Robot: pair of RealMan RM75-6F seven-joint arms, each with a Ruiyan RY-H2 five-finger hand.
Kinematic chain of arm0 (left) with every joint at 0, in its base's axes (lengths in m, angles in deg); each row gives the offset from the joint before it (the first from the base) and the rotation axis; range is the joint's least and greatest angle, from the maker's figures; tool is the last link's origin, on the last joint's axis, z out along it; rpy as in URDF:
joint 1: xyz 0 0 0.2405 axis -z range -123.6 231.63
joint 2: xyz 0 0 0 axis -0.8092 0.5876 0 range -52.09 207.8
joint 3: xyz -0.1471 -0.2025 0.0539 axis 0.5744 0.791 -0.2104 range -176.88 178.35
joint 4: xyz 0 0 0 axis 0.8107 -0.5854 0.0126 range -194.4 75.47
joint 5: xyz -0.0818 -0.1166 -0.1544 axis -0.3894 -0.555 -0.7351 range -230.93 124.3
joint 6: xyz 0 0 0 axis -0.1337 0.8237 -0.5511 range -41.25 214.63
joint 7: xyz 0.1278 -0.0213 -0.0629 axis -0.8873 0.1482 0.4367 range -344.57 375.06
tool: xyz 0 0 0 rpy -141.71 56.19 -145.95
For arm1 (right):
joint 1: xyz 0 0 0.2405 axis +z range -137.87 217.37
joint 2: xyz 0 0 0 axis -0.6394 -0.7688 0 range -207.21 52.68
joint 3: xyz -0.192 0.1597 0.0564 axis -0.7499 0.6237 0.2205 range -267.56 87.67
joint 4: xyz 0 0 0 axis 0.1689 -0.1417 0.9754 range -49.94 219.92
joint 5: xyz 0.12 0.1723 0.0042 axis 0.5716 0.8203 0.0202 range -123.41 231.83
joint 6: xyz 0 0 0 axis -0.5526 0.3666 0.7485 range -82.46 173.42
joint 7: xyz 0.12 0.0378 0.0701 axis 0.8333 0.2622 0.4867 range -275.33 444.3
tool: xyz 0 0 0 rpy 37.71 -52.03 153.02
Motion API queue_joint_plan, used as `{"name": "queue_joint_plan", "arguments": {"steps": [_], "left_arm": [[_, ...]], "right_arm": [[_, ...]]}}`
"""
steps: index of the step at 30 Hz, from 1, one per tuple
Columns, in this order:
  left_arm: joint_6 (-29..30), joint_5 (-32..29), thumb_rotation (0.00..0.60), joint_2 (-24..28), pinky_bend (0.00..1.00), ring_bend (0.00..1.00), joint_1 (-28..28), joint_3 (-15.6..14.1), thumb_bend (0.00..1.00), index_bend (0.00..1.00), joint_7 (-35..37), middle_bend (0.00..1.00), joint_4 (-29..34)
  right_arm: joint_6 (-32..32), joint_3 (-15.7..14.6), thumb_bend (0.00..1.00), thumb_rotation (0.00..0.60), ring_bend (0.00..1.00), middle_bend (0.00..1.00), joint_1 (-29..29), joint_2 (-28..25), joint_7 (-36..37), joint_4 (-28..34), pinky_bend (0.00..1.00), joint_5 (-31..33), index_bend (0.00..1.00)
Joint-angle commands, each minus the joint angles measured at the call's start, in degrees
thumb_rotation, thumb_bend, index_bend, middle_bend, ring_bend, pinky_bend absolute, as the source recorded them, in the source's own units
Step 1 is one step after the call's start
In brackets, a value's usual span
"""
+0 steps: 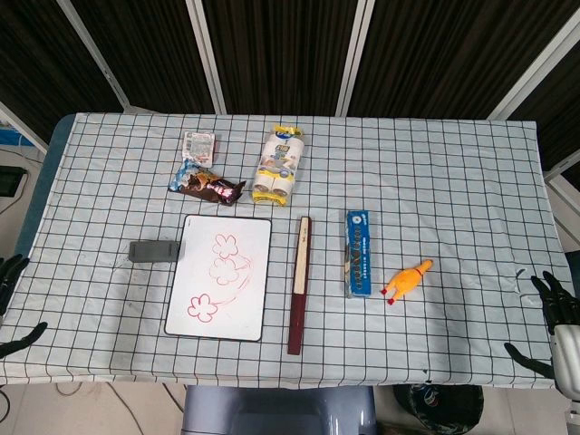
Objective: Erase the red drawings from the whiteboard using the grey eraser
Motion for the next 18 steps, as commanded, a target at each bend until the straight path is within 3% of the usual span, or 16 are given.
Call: {"name": "queue_joint_plan", "arguments": {"steps": [1, 18], "left_arm": [[-0.1, -0.1, 0.600, 0.0, 0.00, 0.00, 0.0, 0.0, 0.15, 0.00, -0.1, 0.03, 0.0], [-0.8, -0.4, 0.600, 0.0, 0.00, 0.00, 0.3, 0.1, 0.15, 0.00, -0.1, 0.03, 0.1]], "right_arm": [[0.0, 0.0, 0.17, 0.600, 0.14, 0.06, 0.0, 0.0, 0.0, 0.0, 0.19, 0.0, 0.01], [0.3, 0.0, 0.17, 0.600, 0.14, 0.06, 0.1, -0.1, 0.3, 0.2, 0.19, 0.2, 0.01]]}}
